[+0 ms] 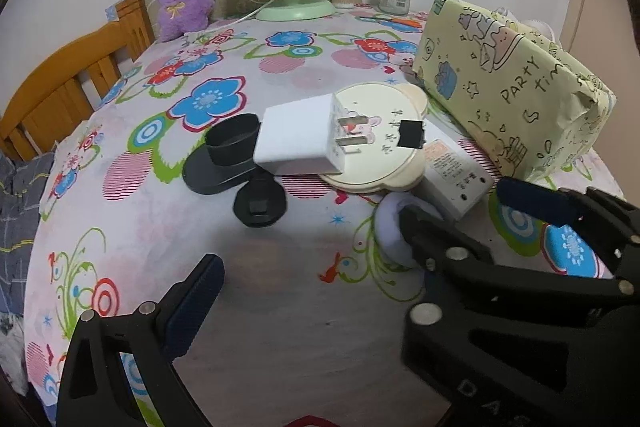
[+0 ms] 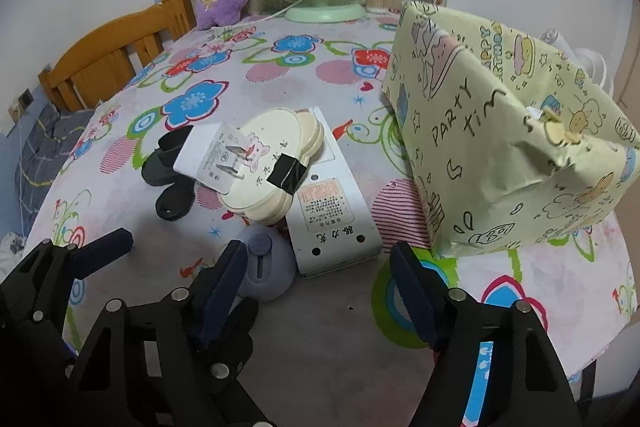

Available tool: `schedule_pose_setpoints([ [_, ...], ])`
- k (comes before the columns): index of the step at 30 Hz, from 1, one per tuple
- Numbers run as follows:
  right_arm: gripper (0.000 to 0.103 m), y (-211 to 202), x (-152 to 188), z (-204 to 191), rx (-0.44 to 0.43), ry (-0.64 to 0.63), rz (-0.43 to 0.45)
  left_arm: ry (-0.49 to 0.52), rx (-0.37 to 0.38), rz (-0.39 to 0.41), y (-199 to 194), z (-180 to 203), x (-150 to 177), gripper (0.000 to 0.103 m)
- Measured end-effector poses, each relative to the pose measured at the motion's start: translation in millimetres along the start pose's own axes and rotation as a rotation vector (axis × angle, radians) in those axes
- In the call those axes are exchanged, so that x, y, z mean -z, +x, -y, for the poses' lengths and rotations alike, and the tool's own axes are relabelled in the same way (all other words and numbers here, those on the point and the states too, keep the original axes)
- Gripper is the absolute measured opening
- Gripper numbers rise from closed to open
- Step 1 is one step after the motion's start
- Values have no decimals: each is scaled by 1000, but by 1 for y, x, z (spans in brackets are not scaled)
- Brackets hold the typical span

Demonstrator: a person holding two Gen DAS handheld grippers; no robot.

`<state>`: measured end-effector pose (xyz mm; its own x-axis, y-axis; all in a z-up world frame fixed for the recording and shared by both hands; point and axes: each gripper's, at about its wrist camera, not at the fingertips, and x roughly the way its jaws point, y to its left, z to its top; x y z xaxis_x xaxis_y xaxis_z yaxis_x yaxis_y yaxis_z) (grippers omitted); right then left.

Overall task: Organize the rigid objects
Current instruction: 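Close the left tool on the lavender round gadget while the right tool approaches the white power bank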

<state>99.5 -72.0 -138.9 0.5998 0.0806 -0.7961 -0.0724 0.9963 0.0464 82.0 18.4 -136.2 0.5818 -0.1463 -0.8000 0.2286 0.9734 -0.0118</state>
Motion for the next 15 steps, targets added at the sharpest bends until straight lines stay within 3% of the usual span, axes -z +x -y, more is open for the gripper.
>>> schedule_pose_setpoints([
  [6, 74, -1, -1, 6, 9, 14, -9, -23, 46, 6, 0, 7, -2, 100],
  [11, 74, -6, 1, 17, 6, 51, -8, -10, 19, 27, 1, 16, -5, 89],
  [15, 74, -7, 3, 26, 2, 78, -5, -1, 43, 27, 0, 23, -6, 80],
])
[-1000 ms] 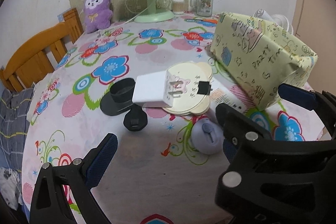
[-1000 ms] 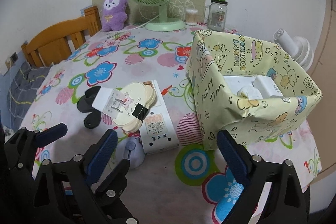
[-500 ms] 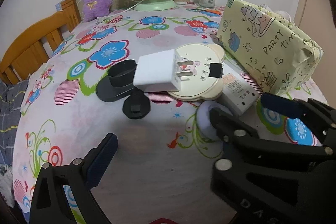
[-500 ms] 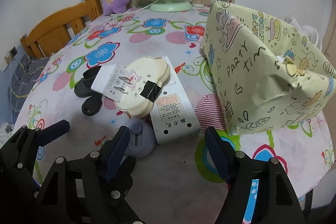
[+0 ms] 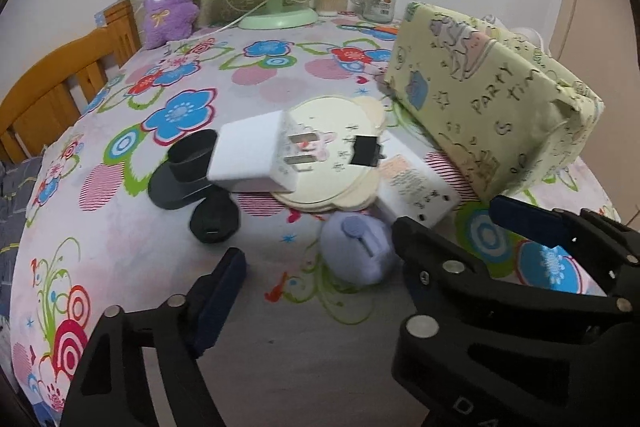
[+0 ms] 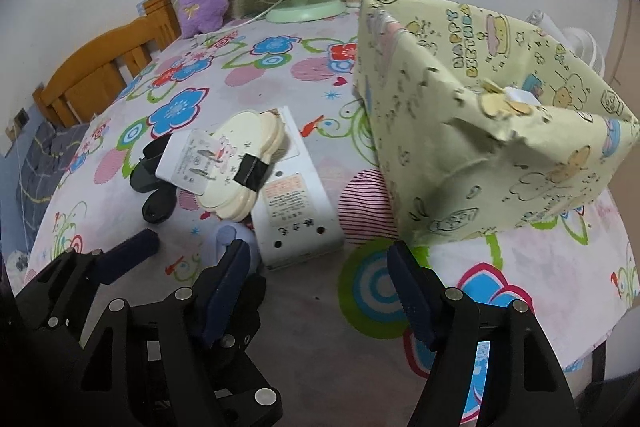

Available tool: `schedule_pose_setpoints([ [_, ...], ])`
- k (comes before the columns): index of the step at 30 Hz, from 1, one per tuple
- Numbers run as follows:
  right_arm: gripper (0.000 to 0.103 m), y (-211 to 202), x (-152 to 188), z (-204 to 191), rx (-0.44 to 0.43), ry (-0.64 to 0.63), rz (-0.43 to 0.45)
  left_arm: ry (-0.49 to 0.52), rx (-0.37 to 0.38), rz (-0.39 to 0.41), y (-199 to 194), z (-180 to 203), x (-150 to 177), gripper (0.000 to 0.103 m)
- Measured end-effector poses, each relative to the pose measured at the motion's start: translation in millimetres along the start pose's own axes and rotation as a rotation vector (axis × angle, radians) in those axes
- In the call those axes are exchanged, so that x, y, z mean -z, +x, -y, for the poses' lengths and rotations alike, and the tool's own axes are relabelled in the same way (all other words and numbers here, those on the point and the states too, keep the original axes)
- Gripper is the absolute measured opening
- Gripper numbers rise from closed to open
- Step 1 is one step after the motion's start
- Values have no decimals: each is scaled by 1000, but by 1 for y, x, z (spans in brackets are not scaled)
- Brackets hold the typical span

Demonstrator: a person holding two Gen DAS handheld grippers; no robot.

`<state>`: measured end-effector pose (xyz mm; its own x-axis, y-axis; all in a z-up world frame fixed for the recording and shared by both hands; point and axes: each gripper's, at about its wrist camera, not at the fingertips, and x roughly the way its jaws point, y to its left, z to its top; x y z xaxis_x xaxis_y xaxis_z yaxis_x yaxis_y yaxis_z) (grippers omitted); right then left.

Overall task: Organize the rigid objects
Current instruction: 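Close the left tool on the lavender round gadget while the right tool approaches the white power bank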

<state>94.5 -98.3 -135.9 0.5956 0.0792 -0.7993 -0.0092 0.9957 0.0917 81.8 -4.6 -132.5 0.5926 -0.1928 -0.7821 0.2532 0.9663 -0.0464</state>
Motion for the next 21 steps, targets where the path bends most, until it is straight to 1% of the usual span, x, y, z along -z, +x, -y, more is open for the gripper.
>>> schedule_pose_setpoints([
  [2, 74, 0, 0, 4, -7, 14, 1, 5, 13, 1, 0, 4, -1, 77],
  [5, 75, 1, -1, 8, -31, 26, -8, 15, 31, -3, 0, 8, -2, 67],
  [6, 75, 2, -1, 8, -34, 26, -9, 18, 40, -3, -1, 9, -2, 62],
  [7, 75, 2, -1, 8, -41, 26, -11, 26, 58, -4, -2, 10, -2, 54],
  [10, 75, 3, 0, 4, -63, 20, -14, 34, 95, -15, -4, 10, -1, 41],
  [16, 75, 4, -2, -11, -60, -19, -3, 22, 86, -18, -7, -1, 1, 41],
  [17, 75, 3, -2, -15, -40, -32, 11, 18, 80, -19, -7, -4, 1, 41],
  [18, 75, 3, -4, -20, -3, -48, 27, 19, 44, -14, -7, -6, 1, 40],
  [19, 75, 2, -5, -25, 53, -84, 54, 32, -9, -4, -7, -8, 1, 40],
  [20, 75, 2, -6, -28, 77, -104, 68, 38, -35, 3, -7, -11, 1, 40],
  [21, 75, 3, -8, -30, 83, -116, 73, 22, -31, 0, -7, -17, 0, 40],
])
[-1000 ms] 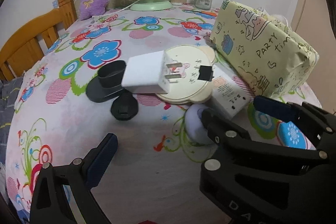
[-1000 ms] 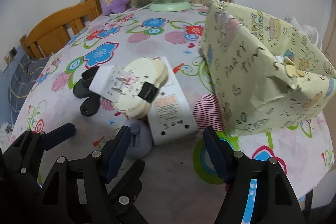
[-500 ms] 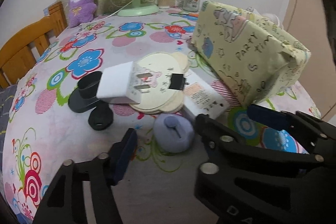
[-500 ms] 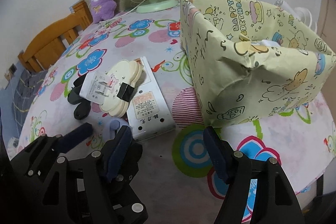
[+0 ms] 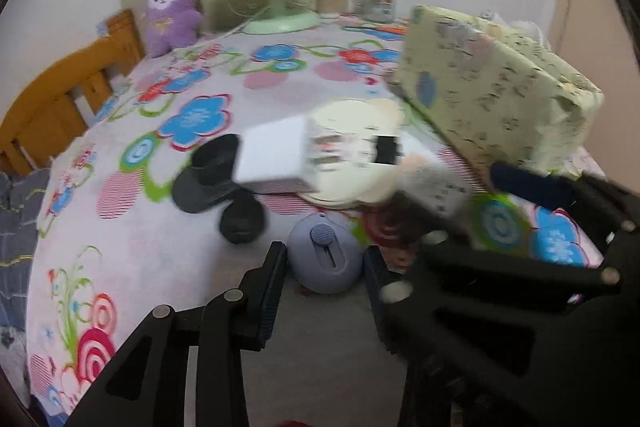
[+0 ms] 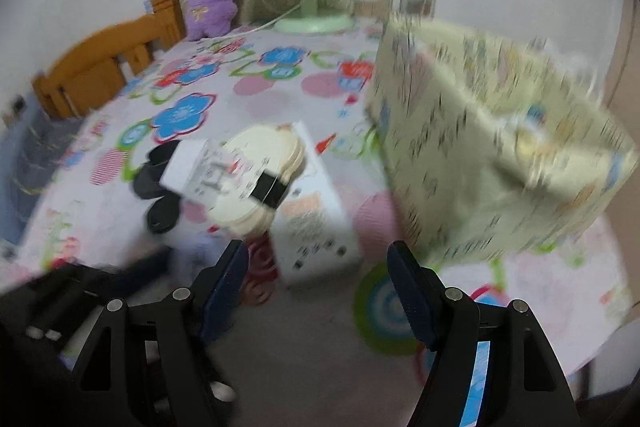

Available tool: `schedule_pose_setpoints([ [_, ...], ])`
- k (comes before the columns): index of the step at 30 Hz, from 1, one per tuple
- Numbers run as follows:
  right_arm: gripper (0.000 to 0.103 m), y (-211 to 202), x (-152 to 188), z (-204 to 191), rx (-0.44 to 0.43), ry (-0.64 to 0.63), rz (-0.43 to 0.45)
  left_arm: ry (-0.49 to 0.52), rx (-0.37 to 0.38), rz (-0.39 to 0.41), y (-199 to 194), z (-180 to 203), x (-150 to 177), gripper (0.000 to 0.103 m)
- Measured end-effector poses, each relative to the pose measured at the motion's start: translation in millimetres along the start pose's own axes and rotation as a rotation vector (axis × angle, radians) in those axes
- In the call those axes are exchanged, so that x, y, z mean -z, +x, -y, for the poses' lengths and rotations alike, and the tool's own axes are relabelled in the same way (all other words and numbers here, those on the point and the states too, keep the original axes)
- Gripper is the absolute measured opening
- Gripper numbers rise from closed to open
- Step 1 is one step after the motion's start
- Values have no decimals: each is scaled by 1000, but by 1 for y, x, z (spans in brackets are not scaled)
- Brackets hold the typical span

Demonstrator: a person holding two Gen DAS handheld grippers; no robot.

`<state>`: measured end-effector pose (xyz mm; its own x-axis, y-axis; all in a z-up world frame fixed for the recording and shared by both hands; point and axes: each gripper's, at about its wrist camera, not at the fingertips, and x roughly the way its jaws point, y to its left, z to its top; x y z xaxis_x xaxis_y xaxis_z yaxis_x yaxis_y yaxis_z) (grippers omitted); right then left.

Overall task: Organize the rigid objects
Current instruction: 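Close the left tool on the lavender round gadget while the right tool approaches the white power bank, then close the right tool on the white power bank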

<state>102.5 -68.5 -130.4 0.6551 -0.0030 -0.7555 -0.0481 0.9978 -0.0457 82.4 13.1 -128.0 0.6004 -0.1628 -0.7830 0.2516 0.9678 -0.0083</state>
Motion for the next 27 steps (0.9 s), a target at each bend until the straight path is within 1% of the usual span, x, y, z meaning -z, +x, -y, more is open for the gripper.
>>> schedule_pose_setpoints([
  [1, 75, 3, -3, -1, -12, 0, -9, -14, 9, -3, 1, -5, -1, 40],
  [3, 74, 7, -5, 1, -31, 10, -31, -22, -2, -2, 2, -10, -2, 40],
  [7, 74, 16, -10, -2, -41, 9, -51, -22, -1, 4, 4, -16, -4, 40],
  [10, 71, 23, -13, -2, -65, 22, -75, -27, 7, 6, 7, -18, -6, 40],
  [20, 69, 38, -27, -7, -82, 24, -80, -30, -6, 4, 18, -27, -20, 40],
  [27, 69, 43, -30, -11, -102, 12, -86, -20, -7, 6, 19, -31, -21, 40],
])
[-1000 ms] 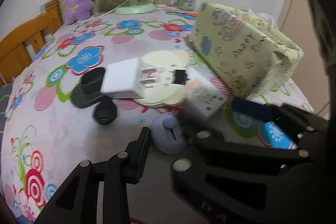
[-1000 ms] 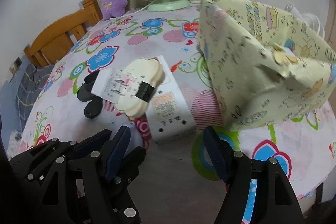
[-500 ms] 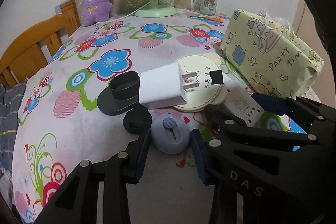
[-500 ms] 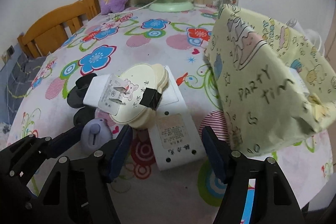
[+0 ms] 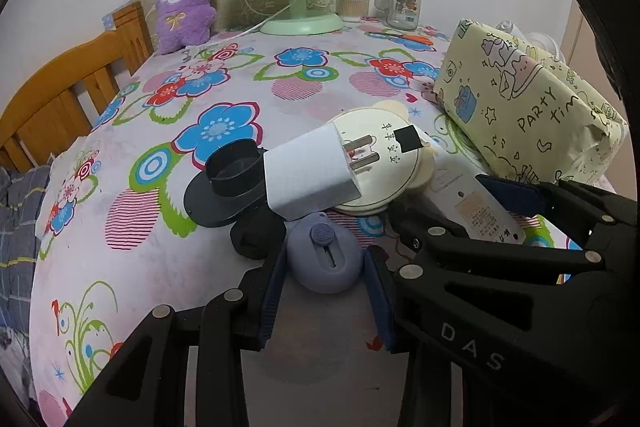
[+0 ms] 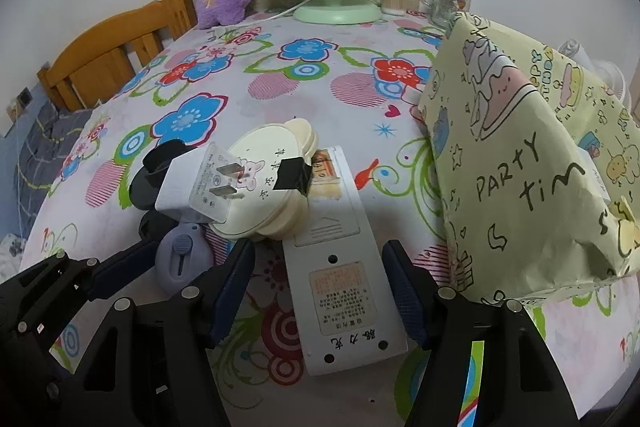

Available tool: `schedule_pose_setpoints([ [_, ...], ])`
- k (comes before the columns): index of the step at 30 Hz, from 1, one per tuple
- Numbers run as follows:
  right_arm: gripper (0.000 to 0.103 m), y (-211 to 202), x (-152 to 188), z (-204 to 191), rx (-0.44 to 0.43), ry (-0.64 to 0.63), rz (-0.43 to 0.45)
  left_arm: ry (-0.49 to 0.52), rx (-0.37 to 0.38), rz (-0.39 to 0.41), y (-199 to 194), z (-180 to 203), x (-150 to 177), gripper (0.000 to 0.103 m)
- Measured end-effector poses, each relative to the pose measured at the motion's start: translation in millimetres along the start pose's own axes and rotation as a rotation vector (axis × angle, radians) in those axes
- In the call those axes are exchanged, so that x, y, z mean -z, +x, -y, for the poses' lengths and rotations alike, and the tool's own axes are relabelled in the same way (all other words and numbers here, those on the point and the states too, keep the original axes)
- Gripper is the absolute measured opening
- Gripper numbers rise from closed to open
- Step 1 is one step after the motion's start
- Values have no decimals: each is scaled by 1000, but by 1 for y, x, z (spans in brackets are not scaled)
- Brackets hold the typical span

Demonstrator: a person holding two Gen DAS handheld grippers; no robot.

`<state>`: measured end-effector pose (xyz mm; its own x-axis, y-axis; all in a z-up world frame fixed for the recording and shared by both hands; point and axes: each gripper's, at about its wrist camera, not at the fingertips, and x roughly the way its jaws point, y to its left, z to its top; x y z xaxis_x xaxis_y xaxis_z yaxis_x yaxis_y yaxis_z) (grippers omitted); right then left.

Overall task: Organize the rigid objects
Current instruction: 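Close the right tool on the white power bank, then carry the lavender gadget in the left tool while the right tool carries the power bank to the yellow box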

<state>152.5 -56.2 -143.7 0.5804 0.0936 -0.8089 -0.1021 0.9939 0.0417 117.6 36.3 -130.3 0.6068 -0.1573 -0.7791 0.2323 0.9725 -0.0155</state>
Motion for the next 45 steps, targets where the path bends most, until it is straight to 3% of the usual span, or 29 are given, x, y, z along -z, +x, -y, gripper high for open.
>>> schedule_pose_setpoints([
  [4, 67, 2, 0, 1, -3, 20, -18, -6, -7, 1, 1, -1, 0, 41],
  [10, 48, -3, 5, 0, -17, 0, -16, 16, -29, 11, 1, 7, 1, 41],
  [34, 47, -44, 42, 22, -65, 66, -10, -21, 35, 7, -32, 32, 29, 40],
  [45, 47, -71, 47, 17, -39, 43, 45, -33, 13, 42, -55, 36, 31, 40],
])
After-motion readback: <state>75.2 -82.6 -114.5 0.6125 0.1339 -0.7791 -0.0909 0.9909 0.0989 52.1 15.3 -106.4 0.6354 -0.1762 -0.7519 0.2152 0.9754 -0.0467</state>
